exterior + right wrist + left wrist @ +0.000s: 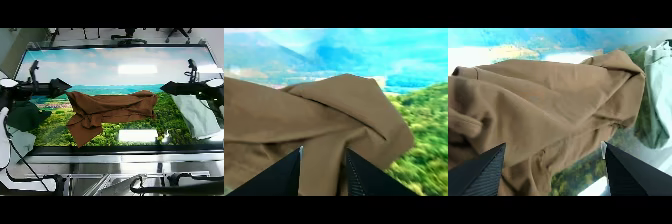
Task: Fold the shirts.
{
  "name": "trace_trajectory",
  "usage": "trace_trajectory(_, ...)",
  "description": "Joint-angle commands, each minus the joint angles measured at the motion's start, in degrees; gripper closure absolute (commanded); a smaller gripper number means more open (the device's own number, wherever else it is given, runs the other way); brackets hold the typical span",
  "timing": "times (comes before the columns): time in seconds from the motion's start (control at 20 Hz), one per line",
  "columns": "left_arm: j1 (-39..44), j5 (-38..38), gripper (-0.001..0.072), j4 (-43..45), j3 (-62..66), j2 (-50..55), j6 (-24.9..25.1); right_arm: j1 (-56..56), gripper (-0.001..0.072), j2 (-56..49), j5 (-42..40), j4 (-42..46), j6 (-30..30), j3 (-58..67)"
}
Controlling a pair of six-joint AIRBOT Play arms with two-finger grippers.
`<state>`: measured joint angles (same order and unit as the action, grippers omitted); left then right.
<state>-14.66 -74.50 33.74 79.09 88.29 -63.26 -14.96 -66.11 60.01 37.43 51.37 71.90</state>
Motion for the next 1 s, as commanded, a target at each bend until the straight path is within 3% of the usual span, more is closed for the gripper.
trace_trajectory(0.0, -4.9, -9.6, 0.0041, 6.4, 2.0, -1.1, -2.2, -2.4, 0.0384, 4.3, 8.4, 9.7, 5.1, -0.3)
trace_trajectory(0.15, -6.4, -7.2, 0.0041, 17.3, -8.9, -6.7, -2.1, -2.1, 0.0381, 7.8, 9.9, 11.4, 6.1, -9.5)
trace_trajectory(0.25, -6.4, -4.3, 0.0039, 20.9, -16.7, -8.8, -0.5, -1.5, 0.0178, 9.1, 9.2, 11.5, 6.1, -16.0)
trace_trajectory(0.65, -5.1, 7.6, 0.0039, 20.7, -29.1, -8.7, 2.4, 6.8, 0.0184, 3.5, -1.9, 11.5, 4.1, -22.7)
trace_trajectory(0.9, -4.5, 7.0, 0.0040, 15.6, -26.9, -2.7, 2.5, 9.0, 0.0195, -0.3, -7.3, 10.7, 4.1, -22.1)
trace_trajectory(0.95, -3.4, 7.0, 0.0040, 14.4, -26.2, -1.3, 2.9, 9.0, 0.0244, -0.4, -7.3, 10.3, 4.1, -21.9)
